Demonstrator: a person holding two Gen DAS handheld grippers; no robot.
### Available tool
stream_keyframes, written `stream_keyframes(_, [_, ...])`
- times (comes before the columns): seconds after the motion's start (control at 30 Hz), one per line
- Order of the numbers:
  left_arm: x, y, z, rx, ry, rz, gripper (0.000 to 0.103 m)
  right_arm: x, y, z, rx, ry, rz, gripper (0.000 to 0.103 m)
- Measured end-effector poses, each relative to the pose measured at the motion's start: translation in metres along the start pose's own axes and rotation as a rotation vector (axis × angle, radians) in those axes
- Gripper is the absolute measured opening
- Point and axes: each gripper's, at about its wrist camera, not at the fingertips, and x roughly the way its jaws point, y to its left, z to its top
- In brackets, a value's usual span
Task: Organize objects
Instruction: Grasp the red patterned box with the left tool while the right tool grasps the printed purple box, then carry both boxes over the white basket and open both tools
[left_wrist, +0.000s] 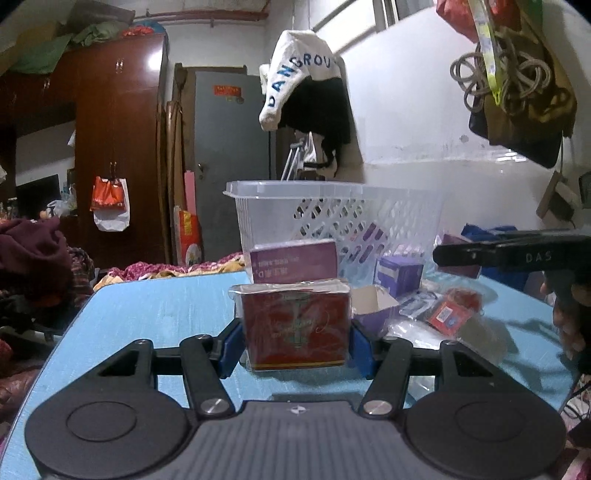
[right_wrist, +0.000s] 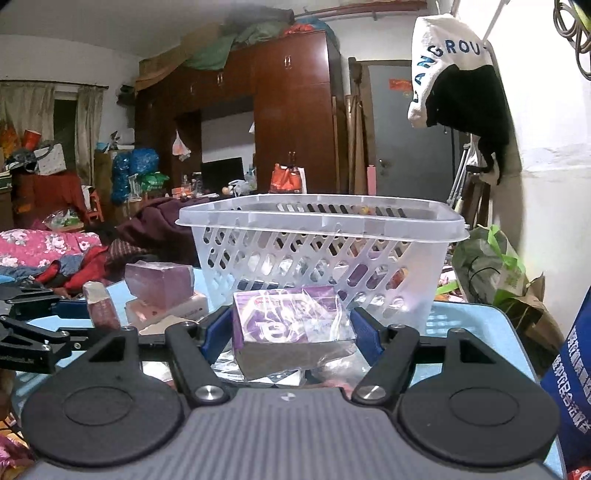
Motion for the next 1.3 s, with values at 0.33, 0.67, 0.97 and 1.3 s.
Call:
stream_keyframes(0.33, [-0.017, 0.005, 0.071, -0.091, -0.19, -0.073, 0.062, -0.043, 0.014, 0.041, -0.077, -0.192, -0.053, 0.072])
stream_keyframes(0.67, [0.132, 0.003, 0.155, -0.159, 0.084, -0.003, 0.074, 0.063, -0.025, 0.127, -0.05, 0.046, -0.101, 0.081])
stream_keyframes(0.97, [0.021, -0.018, 0.089, -0.081, -0.031, -0.031, 0.096, -0.007, -0.014, 0.059, -0.008, -0.022, -0.101, 0.103])
stream_keyframes(1.3, [0.014, -0.066, -0.01, -0.062, 0.129, -0.104, 0.093, 0.037, -0.043, -0.001, 0.065, 0.297, -0.004, 0.076])
